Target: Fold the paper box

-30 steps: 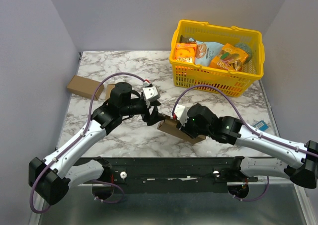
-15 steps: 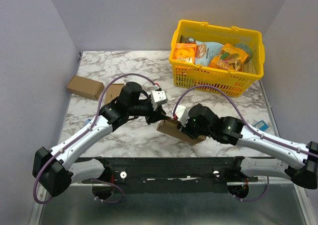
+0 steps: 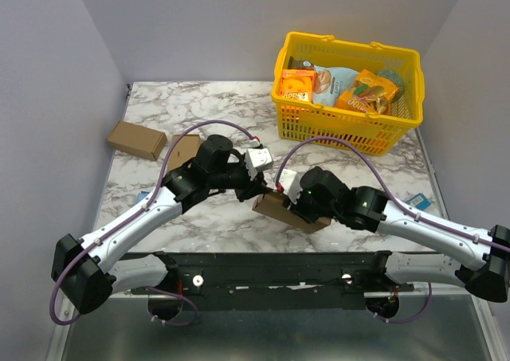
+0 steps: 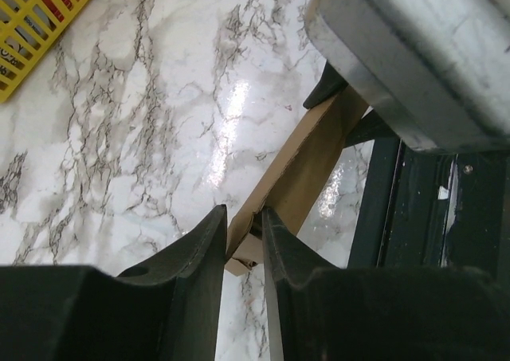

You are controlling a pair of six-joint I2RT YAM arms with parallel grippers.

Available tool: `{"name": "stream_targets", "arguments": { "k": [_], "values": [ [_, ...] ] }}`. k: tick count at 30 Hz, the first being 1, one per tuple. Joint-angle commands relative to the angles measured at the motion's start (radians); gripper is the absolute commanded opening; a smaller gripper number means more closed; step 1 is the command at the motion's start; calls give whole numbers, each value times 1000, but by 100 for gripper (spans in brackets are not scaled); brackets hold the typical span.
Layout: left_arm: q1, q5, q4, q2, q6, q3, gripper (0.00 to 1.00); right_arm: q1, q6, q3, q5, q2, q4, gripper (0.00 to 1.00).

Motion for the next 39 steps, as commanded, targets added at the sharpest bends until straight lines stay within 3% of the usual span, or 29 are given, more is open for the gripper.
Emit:
{"name": "stream_targets", "arguments": {
  "k": [1, 13, 19, 23, 31, 39],
  "values": [
    [-29, -68, -37, -9, 10, 48, 34, 2, -11, 28, -1, 14, 1, 29],
    [-43, -108, -130, -6, 33, 63, 36, 2, -9, 28, 1, 11, -1, 29],
    [-46, -103, -127, -7, 31, 62, 24, 1, -9, 30, -2, 12, -1, 29],
    [-49, -105, -114, -4, 16, 62, 22, 1, -11, 30, 1, 17, -1, 29],
    [-60, -108, -97, 27, -87, 66, 1, 2, -18, 30, 30, 35, 1, 29],
    [-93, -235, -129, 72, -291, 108, 0, 1, -11, 41, 70, 71, -2, 29]
  ]
}}
